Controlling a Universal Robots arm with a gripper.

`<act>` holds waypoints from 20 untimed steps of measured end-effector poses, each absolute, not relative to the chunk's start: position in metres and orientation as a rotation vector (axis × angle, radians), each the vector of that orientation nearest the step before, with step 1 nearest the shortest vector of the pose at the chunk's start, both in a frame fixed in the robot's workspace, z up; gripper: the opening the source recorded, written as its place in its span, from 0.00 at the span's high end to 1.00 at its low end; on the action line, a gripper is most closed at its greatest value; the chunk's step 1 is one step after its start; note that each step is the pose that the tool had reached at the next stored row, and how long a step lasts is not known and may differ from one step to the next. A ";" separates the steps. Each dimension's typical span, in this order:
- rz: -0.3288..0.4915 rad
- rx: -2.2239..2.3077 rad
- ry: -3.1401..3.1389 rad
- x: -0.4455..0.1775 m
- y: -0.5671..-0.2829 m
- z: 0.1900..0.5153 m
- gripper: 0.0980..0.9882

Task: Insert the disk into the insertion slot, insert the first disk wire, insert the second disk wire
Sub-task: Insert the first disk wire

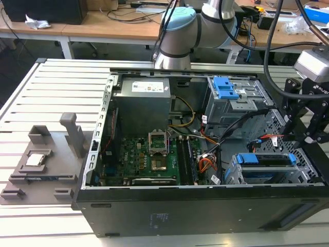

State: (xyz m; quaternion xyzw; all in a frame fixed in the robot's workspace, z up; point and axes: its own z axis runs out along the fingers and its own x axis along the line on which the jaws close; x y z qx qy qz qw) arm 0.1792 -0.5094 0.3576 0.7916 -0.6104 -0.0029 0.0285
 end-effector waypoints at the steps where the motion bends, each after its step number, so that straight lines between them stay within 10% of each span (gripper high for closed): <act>1: -0.008 2.442 -1.883 0.179 -0.509 0.358 0.64; 4: -0.006 2.441 -1.881 0.179 -0.509 0.358 0.65; 7: -0.002 2.438 -1.879 0.179 -0.509 0.358 0.93; 20: 0.002 2.432 -1.881 0.167 -0.509 0.364 0.93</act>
